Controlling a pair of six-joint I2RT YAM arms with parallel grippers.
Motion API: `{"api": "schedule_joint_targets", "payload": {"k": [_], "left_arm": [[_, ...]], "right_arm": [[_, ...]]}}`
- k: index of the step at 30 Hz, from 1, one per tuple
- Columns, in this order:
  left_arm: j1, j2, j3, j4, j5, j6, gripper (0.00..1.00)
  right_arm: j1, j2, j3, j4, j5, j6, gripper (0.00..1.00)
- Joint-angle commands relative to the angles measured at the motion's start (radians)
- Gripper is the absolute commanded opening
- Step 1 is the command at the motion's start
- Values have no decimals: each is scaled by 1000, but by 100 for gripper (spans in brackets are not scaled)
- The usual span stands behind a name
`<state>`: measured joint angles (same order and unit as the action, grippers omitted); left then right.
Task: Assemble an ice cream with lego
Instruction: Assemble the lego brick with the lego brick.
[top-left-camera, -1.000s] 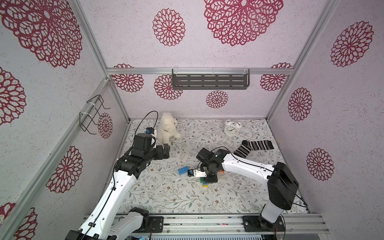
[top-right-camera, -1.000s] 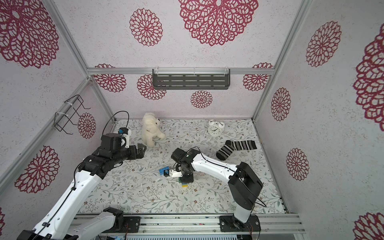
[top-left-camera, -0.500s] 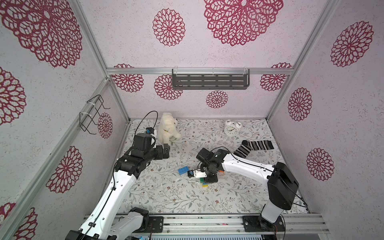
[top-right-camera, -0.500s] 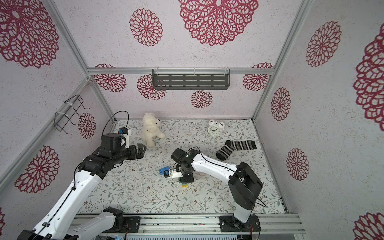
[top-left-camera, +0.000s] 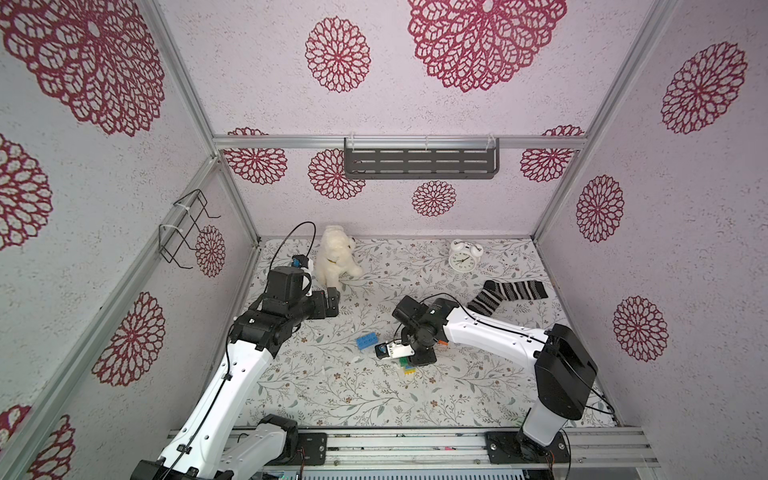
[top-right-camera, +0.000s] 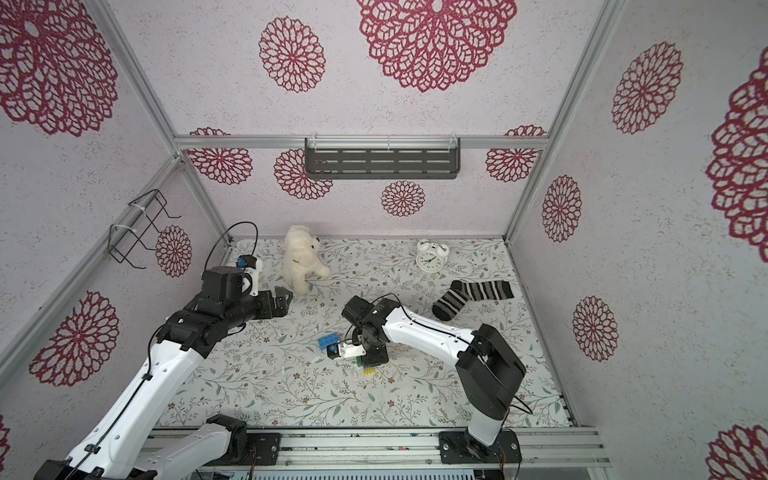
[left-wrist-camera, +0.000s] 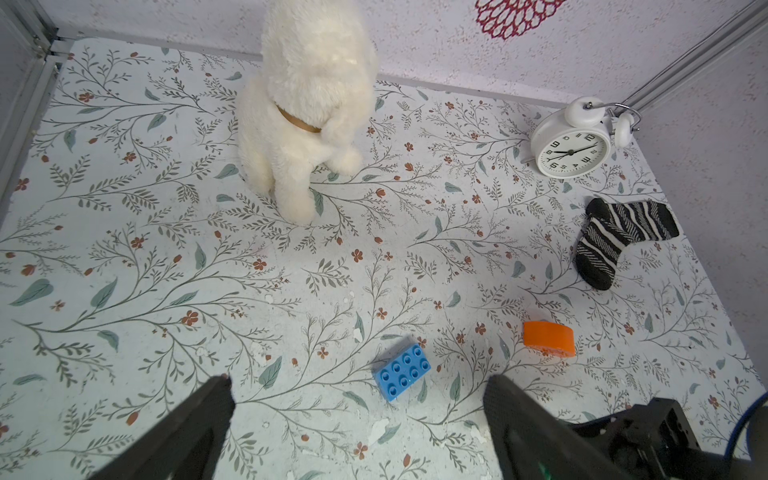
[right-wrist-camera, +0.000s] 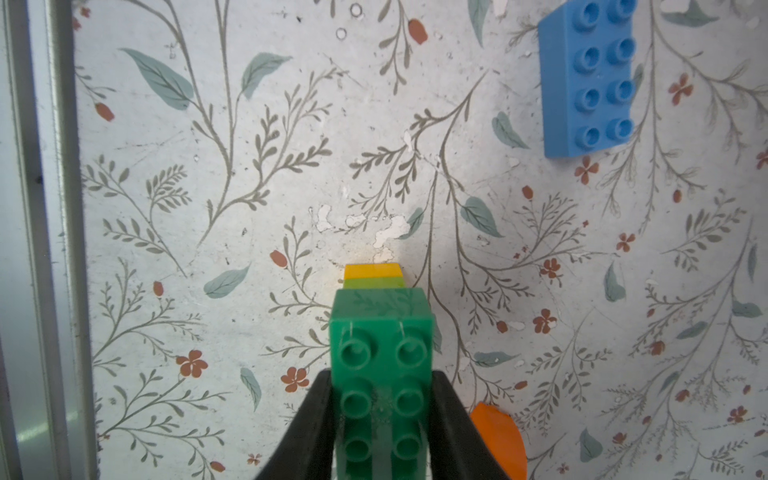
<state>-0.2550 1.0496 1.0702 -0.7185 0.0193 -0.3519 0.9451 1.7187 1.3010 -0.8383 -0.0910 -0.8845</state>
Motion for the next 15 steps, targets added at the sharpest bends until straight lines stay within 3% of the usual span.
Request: {"api": "schedule_joint_targets", "payload": {"k": [1,15], "left_arm": [[13,6,-6,19,13,8,99],[14,6,-7,17,22,10,99]], "right_arm": [[0,54,-20,-22,-22,-39,22],[-8,93,11,-63,-85,-77,22]]}}
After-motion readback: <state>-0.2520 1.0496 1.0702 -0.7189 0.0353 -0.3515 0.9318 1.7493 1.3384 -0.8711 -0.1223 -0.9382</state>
